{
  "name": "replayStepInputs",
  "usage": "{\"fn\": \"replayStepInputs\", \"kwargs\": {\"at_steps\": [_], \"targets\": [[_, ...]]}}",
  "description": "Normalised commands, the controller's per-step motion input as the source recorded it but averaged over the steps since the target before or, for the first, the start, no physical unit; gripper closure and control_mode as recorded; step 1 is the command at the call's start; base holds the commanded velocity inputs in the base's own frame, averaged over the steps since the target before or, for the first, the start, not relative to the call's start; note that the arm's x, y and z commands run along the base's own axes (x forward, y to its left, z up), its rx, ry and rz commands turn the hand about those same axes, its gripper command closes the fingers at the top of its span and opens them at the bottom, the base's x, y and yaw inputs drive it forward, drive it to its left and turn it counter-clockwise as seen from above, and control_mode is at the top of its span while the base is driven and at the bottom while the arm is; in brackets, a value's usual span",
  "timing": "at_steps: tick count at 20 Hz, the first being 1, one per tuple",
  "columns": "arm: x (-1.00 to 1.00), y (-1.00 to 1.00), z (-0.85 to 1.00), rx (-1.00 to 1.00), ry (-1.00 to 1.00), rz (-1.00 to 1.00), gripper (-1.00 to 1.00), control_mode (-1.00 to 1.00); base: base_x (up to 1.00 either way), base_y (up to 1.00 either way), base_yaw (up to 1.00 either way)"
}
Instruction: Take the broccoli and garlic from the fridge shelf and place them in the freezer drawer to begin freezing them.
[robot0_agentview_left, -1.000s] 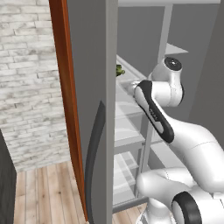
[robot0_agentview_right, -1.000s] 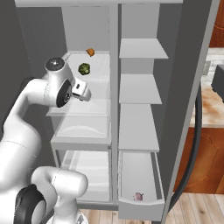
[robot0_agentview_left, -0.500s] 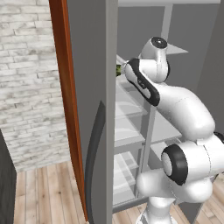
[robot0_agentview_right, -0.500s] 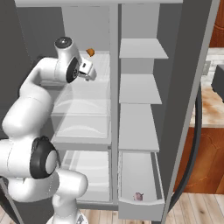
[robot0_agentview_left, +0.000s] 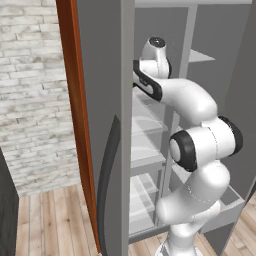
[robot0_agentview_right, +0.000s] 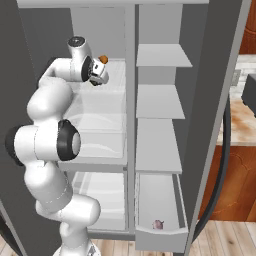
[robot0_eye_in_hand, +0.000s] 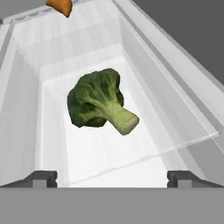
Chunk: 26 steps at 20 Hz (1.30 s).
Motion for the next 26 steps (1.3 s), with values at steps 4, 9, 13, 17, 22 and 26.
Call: {"fn": "replayStepInputs", "kwargs": {"at_steps": [4, 9, 13, 17, 22, 26], "targets": [[0.63, 0.0, -0.32, -0.03, 0.0, 0.0, -1.0, -1.0, 0.0, 0.0, 0.0], [0.75, 0.0, -0.39, -0.09, 0.0, 0.0, -1.0, -1.0, 0.0, 0.0, 0.0], [0.82, 0.0, -0.26, -0.09, 0.0, 0.0, -1.0, -1.0, 0.0, 0.0, 0.0], [0.13, -0.01, -0.5, -0.02, 0.0, 0.0, -1.0, -1.0, 0.0, 0.0, 0.0], [-0.17, 0.0, -0.41, 0.0, 0.0, 0.0, -1.0, -1.0, 0.0, 0.0, 0.0], [0.01, 0.0, -0.2, 0.0, 0.0, 0.0, 1.0, -1.0, 0.0, 0.0, 0.0]]}}
